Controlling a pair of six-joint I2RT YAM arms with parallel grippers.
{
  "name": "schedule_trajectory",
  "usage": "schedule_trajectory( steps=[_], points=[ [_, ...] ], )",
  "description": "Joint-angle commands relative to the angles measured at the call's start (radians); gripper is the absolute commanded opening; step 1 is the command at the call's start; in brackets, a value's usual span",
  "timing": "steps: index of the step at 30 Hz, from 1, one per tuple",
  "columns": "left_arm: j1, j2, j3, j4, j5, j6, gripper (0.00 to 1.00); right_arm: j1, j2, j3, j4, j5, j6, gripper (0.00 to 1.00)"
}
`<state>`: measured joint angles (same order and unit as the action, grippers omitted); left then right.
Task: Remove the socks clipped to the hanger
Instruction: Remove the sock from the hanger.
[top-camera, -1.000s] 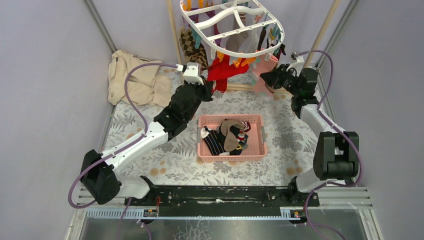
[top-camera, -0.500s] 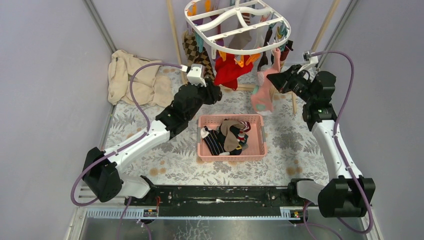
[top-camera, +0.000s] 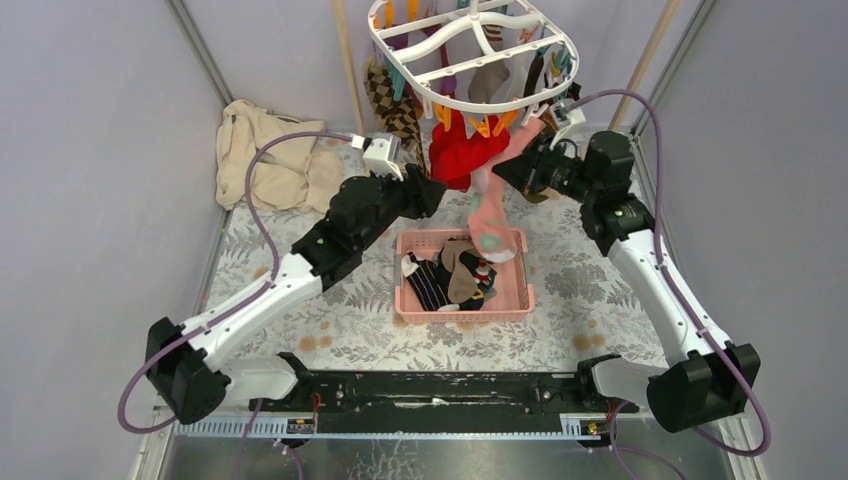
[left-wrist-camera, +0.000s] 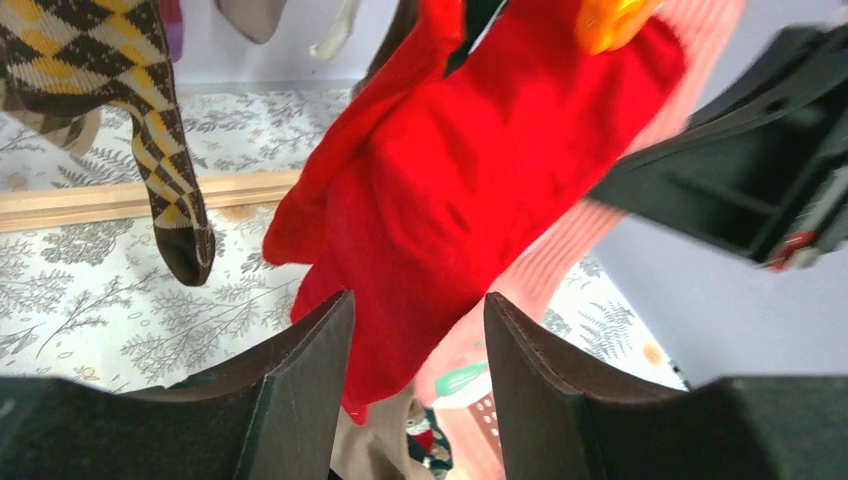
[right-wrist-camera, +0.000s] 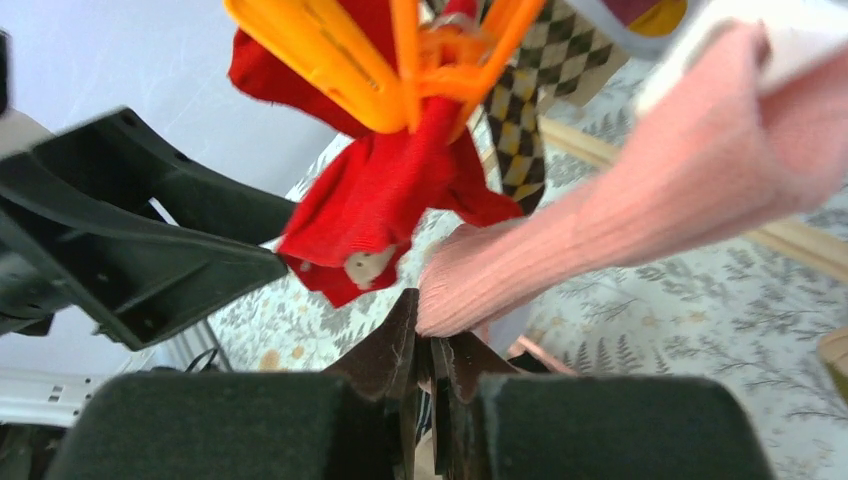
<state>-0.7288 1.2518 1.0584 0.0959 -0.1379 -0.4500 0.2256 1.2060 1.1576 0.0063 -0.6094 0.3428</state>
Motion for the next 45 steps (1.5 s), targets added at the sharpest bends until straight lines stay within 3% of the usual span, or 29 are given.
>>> schedule_trajectory(
  steps=[1,11,27,45],
  points=[
    [-0.013,-0.072,-0.011,-0.025,0.034,-0.032,0.59,0.076,0.016,0.05,-0.032,0.031,-0.014,0.05],
    [-0.052,-0.12,-0.047,-0.038,0.116,-0.077,0.62,0.143,0.015,0.076,-0.074,0.032,0.013,0.05],
    [-0.167,-0.105,-0.166,0.023,0.069,-0.097,0.65,0.209,0.035,0.175,-0.025,-0.013,0.152,0.05],
    [-0.171,-0.09,-0.148,0.008,-0.014,-0.04,0.65,0.219,-0.025,0.173,-0.381,0.021,-0.043,0.04]
  ],
)
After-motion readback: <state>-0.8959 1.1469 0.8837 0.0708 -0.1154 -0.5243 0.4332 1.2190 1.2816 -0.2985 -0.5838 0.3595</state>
